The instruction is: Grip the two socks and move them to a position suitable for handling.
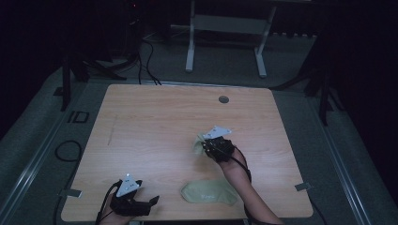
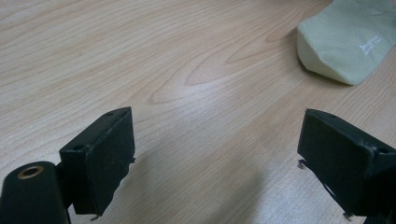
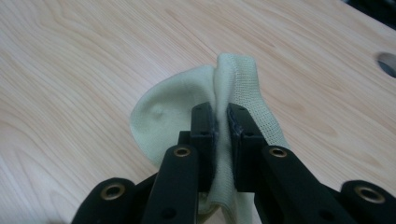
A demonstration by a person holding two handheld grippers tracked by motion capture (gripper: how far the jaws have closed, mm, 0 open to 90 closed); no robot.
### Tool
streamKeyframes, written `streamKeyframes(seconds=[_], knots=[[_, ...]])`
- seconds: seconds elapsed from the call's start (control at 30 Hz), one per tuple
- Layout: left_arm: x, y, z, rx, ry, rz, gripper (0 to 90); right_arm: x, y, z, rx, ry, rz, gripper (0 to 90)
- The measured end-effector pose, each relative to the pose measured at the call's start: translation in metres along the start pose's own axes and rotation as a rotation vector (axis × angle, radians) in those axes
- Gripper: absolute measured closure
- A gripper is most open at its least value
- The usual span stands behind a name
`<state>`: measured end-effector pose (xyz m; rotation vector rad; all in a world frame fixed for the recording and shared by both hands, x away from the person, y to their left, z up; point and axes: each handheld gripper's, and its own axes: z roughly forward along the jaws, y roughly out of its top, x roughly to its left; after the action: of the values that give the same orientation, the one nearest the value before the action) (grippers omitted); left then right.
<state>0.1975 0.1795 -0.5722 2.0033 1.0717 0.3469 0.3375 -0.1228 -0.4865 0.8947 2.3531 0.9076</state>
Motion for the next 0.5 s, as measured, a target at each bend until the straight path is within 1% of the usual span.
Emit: streamKeyframes(seconds=[0.07,0.1,0.13,0.17,0.2,0.23,0.27,0.3,0.33,0.37,0.43,0.5], knots=[[0.000,0.000,0.000,-0.001,0.001,0.001,11.3,-0.002,-0.008,-0.005,-0.013,-0.003,0.005,81.9],[0.000,0.000,0.001,0.000,0.003,0.001,11.3,-0.002,-0.013,-0.007,-0.009,-0.011,0.003,81.9],[0.000,0.000,0.001,0.000,0.003,0.001,11.2,-0.002,-0.013,-0.007,-0.009,-0.011,0.003,81.9],[0.000,-0.001,0.001,-0.002,-0.004,-0.003,11.2,-0.003,-0.017,-0.009,-0.006,-0.014,0.006,81.9],[0.000,0.000,0.001,-0.001,-0.002,-0.004,11.2,-0.004,-0.026,-0.012,-0.001,-0.007,0.030,81.9],[-0.001,0.000,0.001,-0.002,-0.008,-0.006,11.2,-0.005,-0.031,-0.013,0.002,-0.012,0.031,81.9],[-0.001,0.000,0.002,-0.003,-0.010,-0.004,11.3,-0.005,-0.037,-0.014,0.006,-0.006,0.046,81.8],[-0.001,0.000,0.002,0.000,-0.008,-0.001,11.3,-0.004,-0.042,-0.013,0.016,-0.002,0.049,81.7],[-0.001,0.000,0.002,0.002,-0.011,0.004,11.3,-0.002,-0.046,-0.011,0.026,-0.012,0.045,81.6],[-0.002,0.000,0.002,0.003,-0.010,0.003,11.3,-0.001,-0.049,-0.008,0.038,-0.011,0.046,81.5],[-0.003,0.001,0.003,0.004,-0.015,0.009,11.8,0.002,-0.056,-0.003,0.051,0.010,0.065,81.3],[-0.003,0.001,0.003,0.007,-0.014,0.009,12.0,0.005,-0.059,0.002,0.066,0.015,0.063,80.8]])
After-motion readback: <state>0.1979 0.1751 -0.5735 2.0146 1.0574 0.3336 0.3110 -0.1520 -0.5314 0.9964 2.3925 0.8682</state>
